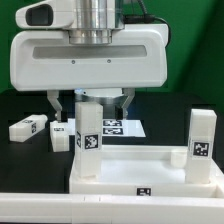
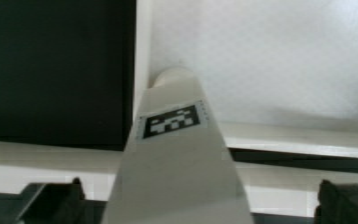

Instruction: Assemble desk

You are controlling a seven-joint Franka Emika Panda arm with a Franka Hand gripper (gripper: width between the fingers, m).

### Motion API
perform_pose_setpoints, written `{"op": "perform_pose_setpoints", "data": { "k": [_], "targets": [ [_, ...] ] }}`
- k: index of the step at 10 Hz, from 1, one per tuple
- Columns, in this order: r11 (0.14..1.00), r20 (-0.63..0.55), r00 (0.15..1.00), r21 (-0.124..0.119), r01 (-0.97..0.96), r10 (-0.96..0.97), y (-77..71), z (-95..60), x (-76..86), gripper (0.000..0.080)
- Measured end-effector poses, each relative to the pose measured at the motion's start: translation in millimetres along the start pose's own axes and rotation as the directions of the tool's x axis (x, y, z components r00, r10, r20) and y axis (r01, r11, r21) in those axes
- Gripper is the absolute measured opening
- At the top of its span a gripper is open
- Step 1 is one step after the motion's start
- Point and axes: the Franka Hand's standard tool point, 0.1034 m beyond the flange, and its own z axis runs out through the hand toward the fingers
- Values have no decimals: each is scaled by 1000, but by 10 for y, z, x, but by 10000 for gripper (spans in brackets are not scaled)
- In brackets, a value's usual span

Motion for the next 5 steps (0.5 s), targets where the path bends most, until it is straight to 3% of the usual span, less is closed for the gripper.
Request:
{"op": "perform_pose_setpoints", "data": {
  "k": [2,3,4,5],
  "targets": [
    [998,0,998,0,62,-62,10,0,-2,648],
    [998,0,998,0,61,-61,10,0,-2,554],
    [998,0,998,0,61,-61,10,0,-3,554],
    [998,0,998,0,61,-61,10,0,-3,354]
  ]
}}
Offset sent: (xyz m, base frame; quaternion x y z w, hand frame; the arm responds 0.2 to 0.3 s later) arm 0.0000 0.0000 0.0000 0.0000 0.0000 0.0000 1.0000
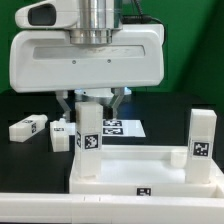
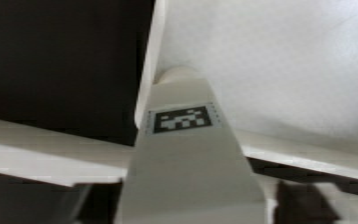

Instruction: Assemble desk

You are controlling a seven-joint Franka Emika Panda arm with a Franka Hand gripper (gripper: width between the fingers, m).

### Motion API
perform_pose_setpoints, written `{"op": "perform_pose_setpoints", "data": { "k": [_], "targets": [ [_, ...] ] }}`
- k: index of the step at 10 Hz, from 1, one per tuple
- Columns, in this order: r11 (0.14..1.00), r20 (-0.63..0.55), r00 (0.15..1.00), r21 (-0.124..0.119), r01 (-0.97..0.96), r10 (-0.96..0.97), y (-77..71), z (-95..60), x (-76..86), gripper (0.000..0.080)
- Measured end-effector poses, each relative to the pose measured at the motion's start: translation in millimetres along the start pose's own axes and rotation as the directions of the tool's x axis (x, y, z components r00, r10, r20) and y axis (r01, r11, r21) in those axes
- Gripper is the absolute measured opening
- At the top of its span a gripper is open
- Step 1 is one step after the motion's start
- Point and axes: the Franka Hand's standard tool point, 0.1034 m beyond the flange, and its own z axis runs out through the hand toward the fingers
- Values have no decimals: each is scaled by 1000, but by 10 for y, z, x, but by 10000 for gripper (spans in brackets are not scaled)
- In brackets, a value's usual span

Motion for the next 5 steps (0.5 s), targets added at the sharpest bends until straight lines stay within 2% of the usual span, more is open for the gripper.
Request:
{"op": "perform_pose_setpoints", "data": {
  "k": [1,4,5],
  "targets": [
    [1000,0,1000,0,-1,1,7,-1,-2,289],
    [999,0,999,2,-33,33,8,0,-3,289],
    [992,-1,992,9,-129,129,12,-1,-5,289]
  ]
}}
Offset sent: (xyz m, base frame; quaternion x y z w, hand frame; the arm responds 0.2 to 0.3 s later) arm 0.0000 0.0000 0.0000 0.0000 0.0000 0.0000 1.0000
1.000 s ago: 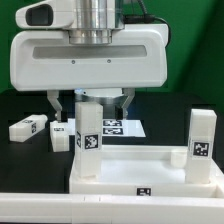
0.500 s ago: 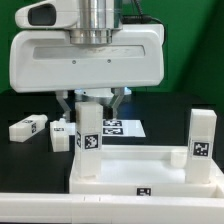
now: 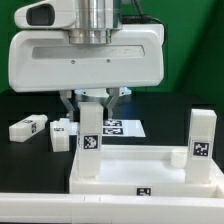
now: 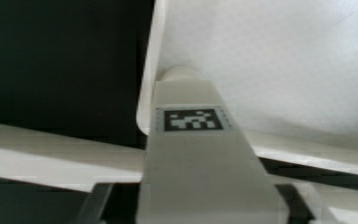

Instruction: Assemble desk

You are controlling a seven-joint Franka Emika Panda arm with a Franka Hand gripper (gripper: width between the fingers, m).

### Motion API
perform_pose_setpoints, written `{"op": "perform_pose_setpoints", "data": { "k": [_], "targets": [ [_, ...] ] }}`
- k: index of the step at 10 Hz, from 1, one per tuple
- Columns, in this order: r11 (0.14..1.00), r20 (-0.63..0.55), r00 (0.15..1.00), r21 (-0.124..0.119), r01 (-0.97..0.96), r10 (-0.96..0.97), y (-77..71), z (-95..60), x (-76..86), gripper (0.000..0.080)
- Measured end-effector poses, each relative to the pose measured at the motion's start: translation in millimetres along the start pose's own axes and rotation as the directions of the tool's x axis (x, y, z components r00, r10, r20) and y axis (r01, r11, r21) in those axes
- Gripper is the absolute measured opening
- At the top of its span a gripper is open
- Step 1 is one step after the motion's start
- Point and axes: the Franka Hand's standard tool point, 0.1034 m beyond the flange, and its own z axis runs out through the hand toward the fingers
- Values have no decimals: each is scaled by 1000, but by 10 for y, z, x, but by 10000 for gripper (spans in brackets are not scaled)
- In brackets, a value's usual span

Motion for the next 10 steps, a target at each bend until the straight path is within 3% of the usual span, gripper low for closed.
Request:
{"op": "perform_pose_setpoints", "data": {
  "k": [2,5,7,10],
  "targets": [
    [978,-2,978,5,-211,211,10,3,-3,289],
    [833,-8,833,16,-553,554,31,12,-4,290],
    [643,-5,643,15,-766,766,29,17,-4,290],
    [376,3,376,16,-926,926,7,19,0,290]
  ]
}}
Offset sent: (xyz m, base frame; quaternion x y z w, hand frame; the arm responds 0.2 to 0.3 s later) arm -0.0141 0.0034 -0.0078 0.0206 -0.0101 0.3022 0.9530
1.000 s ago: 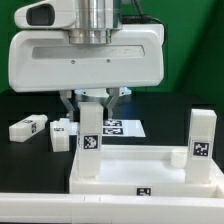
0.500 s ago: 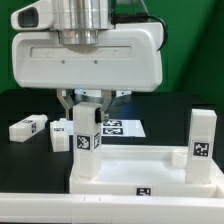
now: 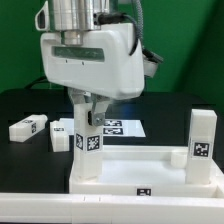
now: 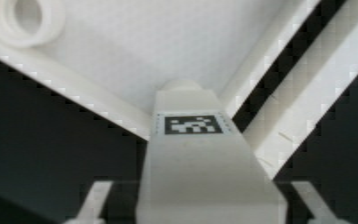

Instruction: Assemble desk

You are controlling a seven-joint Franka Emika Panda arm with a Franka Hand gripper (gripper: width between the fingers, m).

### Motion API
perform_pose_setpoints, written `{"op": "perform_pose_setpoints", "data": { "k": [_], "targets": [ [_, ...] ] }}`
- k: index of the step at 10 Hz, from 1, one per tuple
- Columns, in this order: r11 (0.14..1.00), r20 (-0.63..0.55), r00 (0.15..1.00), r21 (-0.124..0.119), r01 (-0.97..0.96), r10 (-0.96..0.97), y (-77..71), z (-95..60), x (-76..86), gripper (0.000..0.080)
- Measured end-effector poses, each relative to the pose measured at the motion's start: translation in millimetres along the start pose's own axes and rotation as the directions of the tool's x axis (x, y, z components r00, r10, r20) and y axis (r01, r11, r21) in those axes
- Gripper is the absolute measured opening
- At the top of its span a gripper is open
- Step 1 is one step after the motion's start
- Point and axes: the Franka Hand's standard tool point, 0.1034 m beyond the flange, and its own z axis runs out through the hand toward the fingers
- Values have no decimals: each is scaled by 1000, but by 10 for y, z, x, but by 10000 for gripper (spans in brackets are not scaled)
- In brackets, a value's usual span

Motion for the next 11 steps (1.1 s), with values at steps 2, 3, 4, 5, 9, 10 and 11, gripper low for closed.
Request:
{"op": "perform_pose_setpoints", "data": {
  "k": [2,3,4,5,9,10,11],
  "targets": [
    [997,4,997,26,-75,75,-18,2,28,290],
    [997,4,997,26,-73,73,-20,2,24,298],
    [999,5,1000,23,-23,23,-21,1,17,298],
    [1000,9,1000,21,14,-14,-28,-4,4,475],
    [927,0,927,21,375,-375,-44,-4,-17,647],
    [873,-3,873,20,487,-487,-42,-4,-15,647],
    [805,-5,805,19,593,-593,-38,-5,-9,648]
  ]
}}
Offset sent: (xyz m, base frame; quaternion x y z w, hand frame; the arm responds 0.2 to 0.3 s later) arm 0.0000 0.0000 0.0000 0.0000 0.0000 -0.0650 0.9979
